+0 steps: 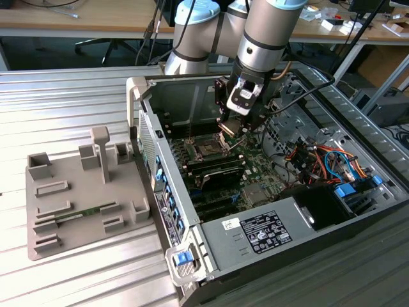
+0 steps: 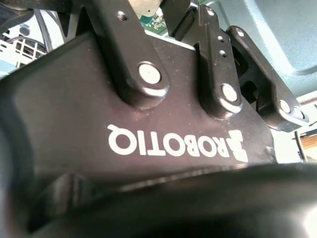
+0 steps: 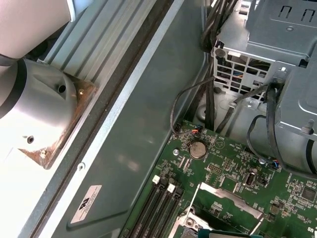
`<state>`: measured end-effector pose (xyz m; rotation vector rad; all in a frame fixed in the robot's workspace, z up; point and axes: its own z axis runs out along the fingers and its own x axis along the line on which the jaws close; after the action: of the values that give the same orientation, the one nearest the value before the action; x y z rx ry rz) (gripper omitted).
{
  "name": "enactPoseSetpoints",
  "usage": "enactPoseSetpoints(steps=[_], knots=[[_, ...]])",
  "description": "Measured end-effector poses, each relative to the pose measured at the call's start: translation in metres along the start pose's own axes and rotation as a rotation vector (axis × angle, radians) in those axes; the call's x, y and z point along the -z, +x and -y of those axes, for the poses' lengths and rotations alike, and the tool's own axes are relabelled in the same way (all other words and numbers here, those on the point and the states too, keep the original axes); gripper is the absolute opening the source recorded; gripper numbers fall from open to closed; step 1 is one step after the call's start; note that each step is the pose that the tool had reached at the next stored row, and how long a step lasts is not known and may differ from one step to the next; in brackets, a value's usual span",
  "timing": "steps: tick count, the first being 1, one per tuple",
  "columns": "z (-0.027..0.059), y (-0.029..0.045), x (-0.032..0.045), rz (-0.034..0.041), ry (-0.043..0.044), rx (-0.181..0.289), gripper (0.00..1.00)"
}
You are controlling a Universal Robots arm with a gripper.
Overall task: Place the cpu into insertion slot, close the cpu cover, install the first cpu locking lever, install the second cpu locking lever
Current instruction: 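Place the cpu into insertion slot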
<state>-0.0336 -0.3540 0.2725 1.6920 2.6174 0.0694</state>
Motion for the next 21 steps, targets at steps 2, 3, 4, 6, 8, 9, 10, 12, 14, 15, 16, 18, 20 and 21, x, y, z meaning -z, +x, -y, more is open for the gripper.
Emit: enactPoseSetpoints(steps=[2, 3, 4, 6, 8, 9, 10, 12, 14, 15, 16, 18, 20, 21], knots=[[0.0, 0.0, 0.0, 0.0, 0.0, -0.001, 0.55], [0.0, 0.0, 0.0, 0.0001, 0.0, -0.002, 0.55], [0.0, 0.0, -0.0001, 0.0001, 0.0, -0.003, 0.55], [0.0, 0.0, -0.0001, 0.0002, 0.0, -0.004, 0.55], [0.0, 0.0, -0.0002, 0.0003, 0.0, -0.006, 0.55], [0.0, 0.0, -0.0002, 0.0005, 0.0, -0.009, 0.55], [0.0, 0.0, -0.0002, 0.0005, 0.0, -0.01, 0.55], [0.0, 0.0, -0.0003, 0.0006, 0.0, -0.014, 0.55], [0.0, 0.0, -0.0003, 0.0009, -0.0001, -0.017, 0.55], [0.0, 0.0, -0.0003, 0.0009, 0.0, -0.018, 0.55], [0.0, 0.0, -0.0004, 0.001, -0.0001, -0.019, 0.55], [0.0, 0.0, -0.0004, 0.0011, -0.0001, -0.022, 0.55], [0.0, 0.0, -0.0004, 0.0012, -0.0001, -0.023, 0.55], [0.0, 0.0, -0.0005, 0.0012, -0.0001, -0.025, 0.55]])
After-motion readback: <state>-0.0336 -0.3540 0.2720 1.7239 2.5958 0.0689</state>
